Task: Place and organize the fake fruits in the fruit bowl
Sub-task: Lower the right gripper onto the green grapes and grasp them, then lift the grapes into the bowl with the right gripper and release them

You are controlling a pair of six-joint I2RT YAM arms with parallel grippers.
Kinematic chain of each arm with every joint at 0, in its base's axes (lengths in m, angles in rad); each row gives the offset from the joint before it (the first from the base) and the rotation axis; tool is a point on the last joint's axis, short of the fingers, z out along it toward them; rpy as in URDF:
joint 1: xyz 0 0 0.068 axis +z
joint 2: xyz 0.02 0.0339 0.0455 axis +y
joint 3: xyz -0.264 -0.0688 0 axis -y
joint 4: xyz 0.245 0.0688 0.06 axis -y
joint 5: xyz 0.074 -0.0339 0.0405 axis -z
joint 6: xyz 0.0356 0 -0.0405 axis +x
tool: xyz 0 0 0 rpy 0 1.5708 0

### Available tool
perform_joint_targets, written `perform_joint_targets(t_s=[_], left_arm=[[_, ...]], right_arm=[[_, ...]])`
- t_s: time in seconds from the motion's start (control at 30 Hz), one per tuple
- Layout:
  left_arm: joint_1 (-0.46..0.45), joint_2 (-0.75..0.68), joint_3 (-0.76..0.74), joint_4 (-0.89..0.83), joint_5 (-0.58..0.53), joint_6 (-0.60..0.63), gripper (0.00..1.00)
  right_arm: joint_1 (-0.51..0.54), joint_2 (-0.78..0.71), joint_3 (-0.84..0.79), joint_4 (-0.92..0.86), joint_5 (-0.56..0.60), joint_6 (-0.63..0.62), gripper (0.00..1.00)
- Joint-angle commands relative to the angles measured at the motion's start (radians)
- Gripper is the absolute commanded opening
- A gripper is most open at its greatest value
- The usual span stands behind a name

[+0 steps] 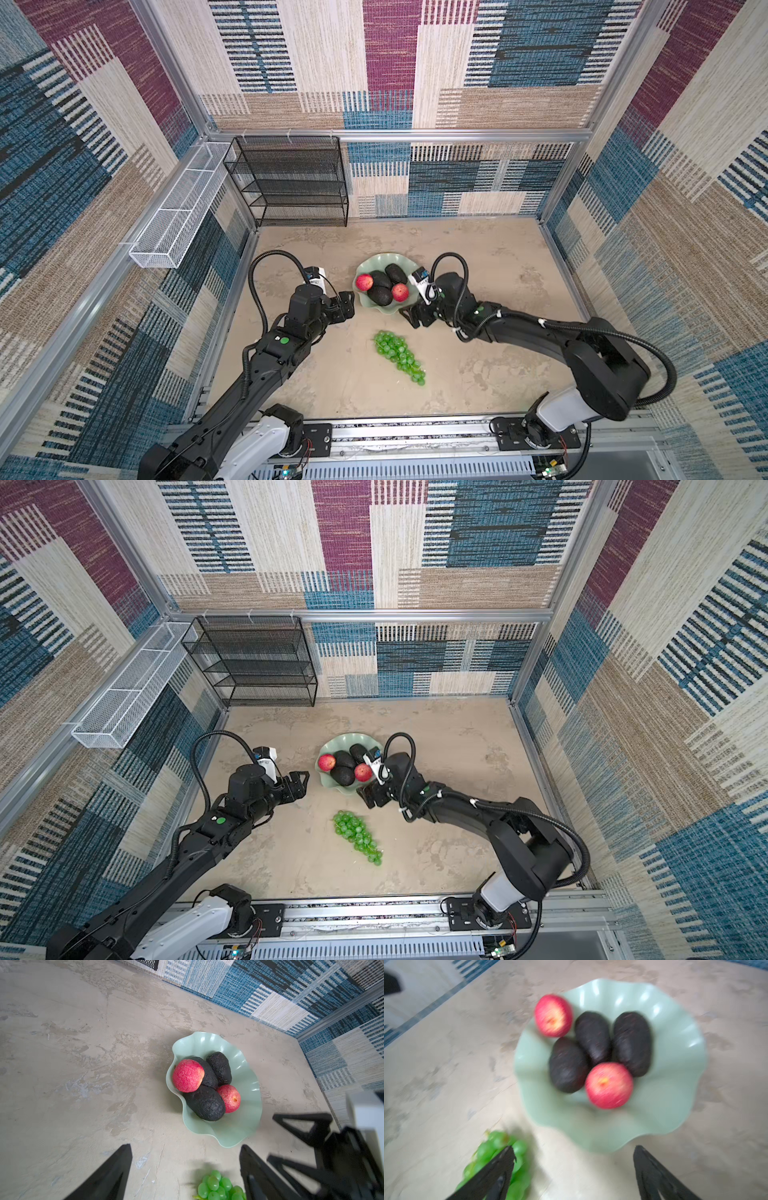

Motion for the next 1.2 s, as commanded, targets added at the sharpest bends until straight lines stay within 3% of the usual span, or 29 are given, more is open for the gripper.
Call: perform_joint_targets(t_s=[0.0, 0.17, 0.47, 0.6, 0.8, 0.97, 1.17], left_arm=[[0.003, 0.006, 0.013, 0.04, -0.024, 0.033, 0.85], [0.004, 0.012, 0.015, 0.052, -0.017, 0.033, 0.85], [0.004, -0.006, 0.013, 0.038, -0.026, 0.03, 0.85], [0.003, -0.011, 0.014, 0.033, -0.036, 0.036, 0.84], [0.004, -0.001, 0.016, 0.039, -0.037, 0.038, 0.85], [0.004, 0.009, 0.023, 0.041, -0.037, 0.04, 0.85], [0.006, 0.012, 0.023, 0.042, -0.042, 0.045, 0.85]], right_arm=[[0.072, -0.057, -0.108, 0.182, -0.075, 0.024, 0.93], [0.136, -0.01, -0.155, 0.208, -0.061, 0.039, 0.93], [0.167, 0.155, -0.093, 0.202, -0.024, 0.045, 0.89], [0.169, 0.188, -0.082, 0.189, -0.008, 0.042, 0.78], [0.17, 0.198, -0.091, 0.175, 0.023, 0.056, 0.48], [0.17, 0.134, -0.115, 0.17, 0.037, 0.086, 0.35], [0.164, -0.064, -0.172, 0.108, 0.073, 0.114, 0.34]])
